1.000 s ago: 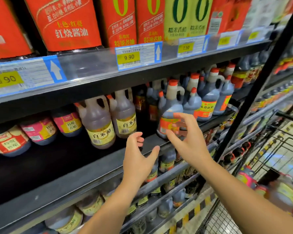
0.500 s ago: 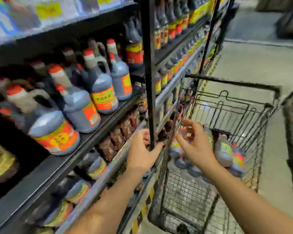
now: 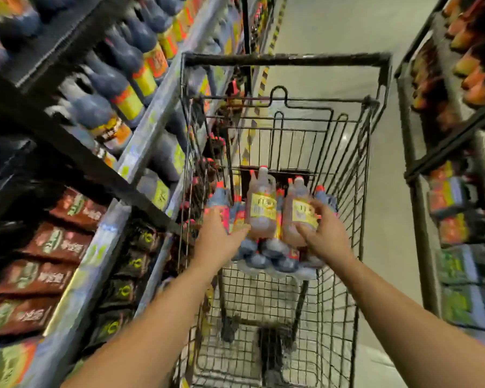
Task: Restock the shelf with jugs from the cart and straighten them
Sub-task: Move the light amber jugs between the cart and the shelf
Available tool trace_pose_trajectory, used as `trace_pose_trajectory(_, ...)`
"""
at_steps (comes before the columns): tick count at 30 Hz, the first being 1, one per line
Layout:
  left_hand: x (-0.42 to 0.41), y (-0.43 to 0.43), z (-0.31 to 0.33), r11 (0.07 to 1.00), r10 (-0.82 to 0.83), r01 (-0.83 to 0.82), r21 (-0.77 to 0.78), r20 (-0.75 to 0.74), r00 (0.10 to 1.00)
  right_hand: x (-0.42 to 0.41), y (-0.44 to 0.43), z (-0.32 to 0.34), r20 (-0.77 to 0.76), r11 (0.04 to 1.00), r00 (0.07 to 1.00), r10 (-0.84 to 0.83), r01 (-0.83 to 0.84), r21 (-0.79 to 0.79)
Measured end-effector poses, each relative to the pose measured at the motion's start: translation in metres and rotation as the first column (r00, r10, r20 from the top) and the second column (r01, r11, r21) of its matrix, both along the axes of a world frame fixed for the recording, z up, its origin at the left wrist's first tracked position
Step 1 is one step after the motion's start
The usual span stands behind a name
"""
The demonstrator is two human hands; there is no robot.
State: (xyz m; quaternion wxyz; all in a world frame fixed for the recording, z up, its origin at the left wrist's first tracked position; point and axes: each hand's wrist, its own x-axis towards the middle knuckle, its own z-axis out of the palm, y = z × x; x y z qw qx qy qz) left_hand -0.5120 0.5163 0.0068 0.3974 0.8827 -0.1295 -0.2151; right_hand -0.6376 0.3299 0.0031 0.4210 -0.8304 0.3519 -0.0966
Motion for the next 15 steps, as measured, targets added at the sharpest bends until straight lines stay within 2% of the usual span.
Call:
trace_pose_trajectory(7,0.036,-0.057,-0.068,0.99,-0.076,0.084,0.116,-0.074,0.994,0.037,-0.047,-0.07,-0.282,0.998,0.958,-0.054,0.064,0.027)
trace_pose_trajectory(10,0.049,-0.084,-0.088,0.987,-0.04,0.065,0.149,-0.17,0.985,0.059,-0.056,-0.093,-0.493,0.99,0.87,-0.01,0.078,0.118)
trace_pose_trajectory(13,0.062,-0.108,-0.108,0.984,0.025,0.028,0.177,-0.291,0.956,0.076,-0.058,-0.107,-0.569,0.982,0.822,-0.025,0.128,0.141)
trace_pose_trajectory(15,0.069,-0.12,-0.12,0.98,0.055,0.008,0.201,-0.303,0.951,0.082,-0.058,-0.114,-0.604,0.986,0.796,-0.043,0.131,0.102)
